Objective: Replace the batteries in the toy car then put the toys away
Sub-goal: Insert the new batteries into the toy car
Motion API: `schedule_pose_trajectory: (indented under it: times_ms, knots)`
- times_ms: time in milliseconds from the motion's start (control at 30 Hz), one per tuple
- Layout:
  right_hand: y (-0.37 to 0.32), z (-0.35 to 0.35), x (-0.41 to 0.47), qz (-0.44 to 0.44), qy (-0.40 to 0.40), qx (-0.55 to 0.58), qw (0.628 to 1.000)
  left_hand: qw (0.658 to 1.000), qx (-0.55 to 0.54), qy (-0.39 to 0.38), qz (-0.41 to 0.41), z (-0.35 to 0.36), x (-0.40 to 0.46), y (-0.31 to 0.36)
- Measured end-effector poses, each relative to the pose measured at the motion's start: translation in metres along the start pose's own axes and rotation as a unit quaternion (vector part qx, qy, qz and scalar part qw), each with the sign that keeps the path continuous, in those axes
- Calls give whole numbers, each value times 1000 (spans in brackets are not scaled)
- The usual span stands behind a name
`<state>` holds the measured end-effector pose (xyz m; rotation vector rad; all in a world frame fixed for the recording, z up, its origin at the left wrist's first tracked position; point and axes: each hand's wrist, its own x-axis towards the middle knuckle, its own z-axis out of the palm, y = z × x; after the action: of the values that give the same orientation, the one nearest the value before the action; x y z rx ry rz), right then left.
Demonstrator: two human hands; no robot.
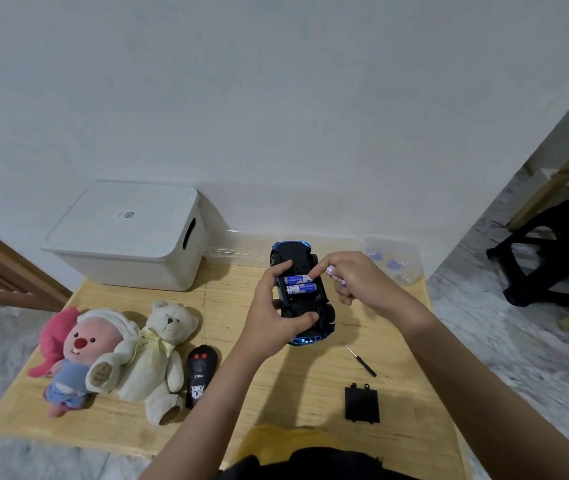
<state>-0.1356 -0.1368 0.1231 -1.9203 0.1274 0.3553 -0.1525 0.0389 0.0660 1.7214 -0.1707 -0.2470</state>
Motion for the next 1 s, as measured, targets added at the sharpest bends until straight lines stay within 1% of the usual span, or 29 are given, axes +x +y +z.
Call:
schedule_pose_trajectory:
  times_ms: [33,100,167,200,233,333,433,567,800,1000]
  knots:
    - [0,2,-2,0,-1,26,1000,1000,-3,-1,-1,1,0,-1]
    - [0,5,-6,-6,9,124,992,1000,-11,-2,-1,3,-1,-2]
    - [2,7,-8,-12,36,232,972,1000,-20,-1,-1,4,-2,-3]
    - [4,8,-9,-17,53,258,965,1000,-22,1,-1,4,-3,-3]
    - [6,9,-10,-25,74,249,965,1000,-24,4,0,4,-2,-2]
    - [13,17,-12,-50,133,143,979,999,-29,17,3,5,-2,-1]
    - [16,25,-14,-63,162,107,979,999,-38,30,12,6,-2,2]
    - [20,30,-11,-72,223,74,969,999,-46,18,21,8,-2,3]
    - [20,34,-9,-94,235,60,965,999,-34,20,12,7,-3,2]
    - [19,41,-9,-112,258,-14,960,999,-17,26,14,8,-4,2]
